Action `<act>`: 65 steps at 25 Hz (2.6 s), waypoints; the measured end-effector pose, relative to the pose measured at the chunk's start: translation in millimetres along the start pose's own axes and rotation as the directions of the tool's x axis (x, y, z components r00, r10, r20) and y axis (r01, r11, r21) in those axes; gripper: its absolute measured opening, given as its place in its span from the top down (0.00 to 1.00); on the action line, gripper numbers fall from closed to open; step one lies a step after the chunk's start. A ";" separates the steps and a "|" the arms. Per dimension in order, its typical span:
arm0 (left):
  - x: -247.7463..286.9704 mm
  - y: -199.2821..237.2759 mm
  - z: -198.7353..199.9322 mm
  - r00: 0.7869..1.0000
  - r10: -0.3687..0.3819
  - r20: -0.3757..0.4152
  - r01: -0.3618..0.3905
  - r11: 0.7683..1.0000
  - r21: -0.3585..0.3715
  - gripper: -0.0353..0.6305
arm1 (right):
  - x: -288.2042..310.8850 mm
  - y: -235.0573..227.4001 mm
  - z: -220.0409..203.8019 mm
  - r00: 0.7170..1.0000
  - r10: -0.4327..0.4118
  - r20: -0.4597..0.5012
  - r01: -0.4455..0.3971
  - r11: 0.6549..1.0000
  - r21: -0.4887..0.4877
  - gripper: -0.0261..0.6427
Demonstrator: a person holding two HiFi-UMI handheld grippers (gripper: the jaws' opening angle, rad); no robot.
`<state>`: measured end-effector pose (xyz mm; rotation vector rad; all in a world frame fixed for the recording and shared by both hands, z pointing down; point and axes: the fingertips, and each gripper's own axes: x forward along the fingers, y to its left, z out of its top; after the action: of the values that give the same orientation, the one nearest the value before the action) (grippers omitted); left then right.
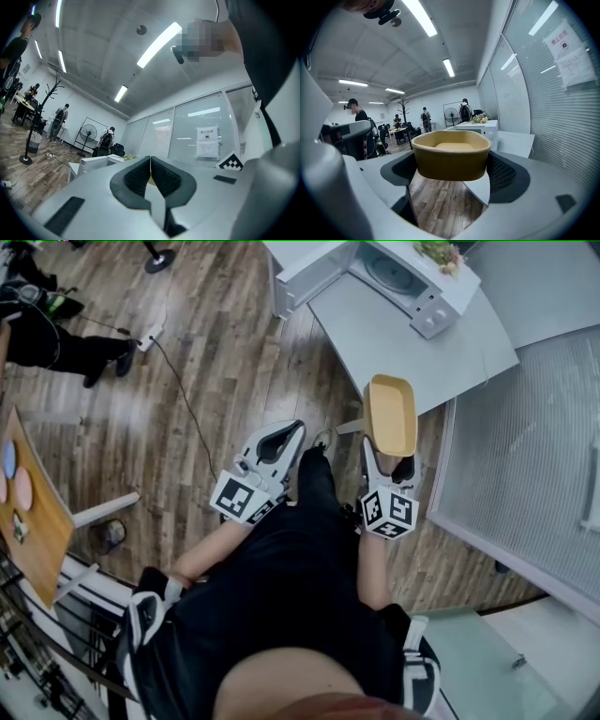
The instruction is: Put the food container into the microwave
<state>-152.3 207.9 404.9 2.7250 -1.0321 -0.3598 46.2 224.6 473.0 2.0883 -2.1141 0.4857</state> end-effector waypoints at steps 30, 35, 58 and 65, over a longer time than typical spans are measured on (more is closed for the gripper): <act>363.6 169.3 -15.2 1.000 0.002 -0.015 -0.002 1.000 0.029 0.91 | 462.4 -150.6 39.5 0.992 0.019 -0.122 -0.025 0.999 -0.041 0.24; 408.4 201.5 -20.8 0.999 -0.027 -0.033 0.028 0.999 0.018 0.91 | 548.7 -166.0 30.3 0.988 -0.027 -0.149 0.020 0.998 -0.052 0.25; 498.3 290.5 -55.2 0.991 -0.022 -0.134 0.015 0.999 -0.050 0.91 | 731.3 -239.4 -14.6 0.938 -0.167 -0.303 0.153 0.986 -0.071 0.24; 498.3 293.1 -57.7 0.990 -0.024 -0.141 0.014 0.998 -0.069 0.91 | 739.6 -241.1 -33.9 0.919 -0.161 -0.361 0.150 0.987 -0.060 0.24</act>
<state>44.5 -335.5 463.8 2.6575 -0.9396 -0.1966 255.9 -464.0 769.9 1.9455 -1.7215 0.7478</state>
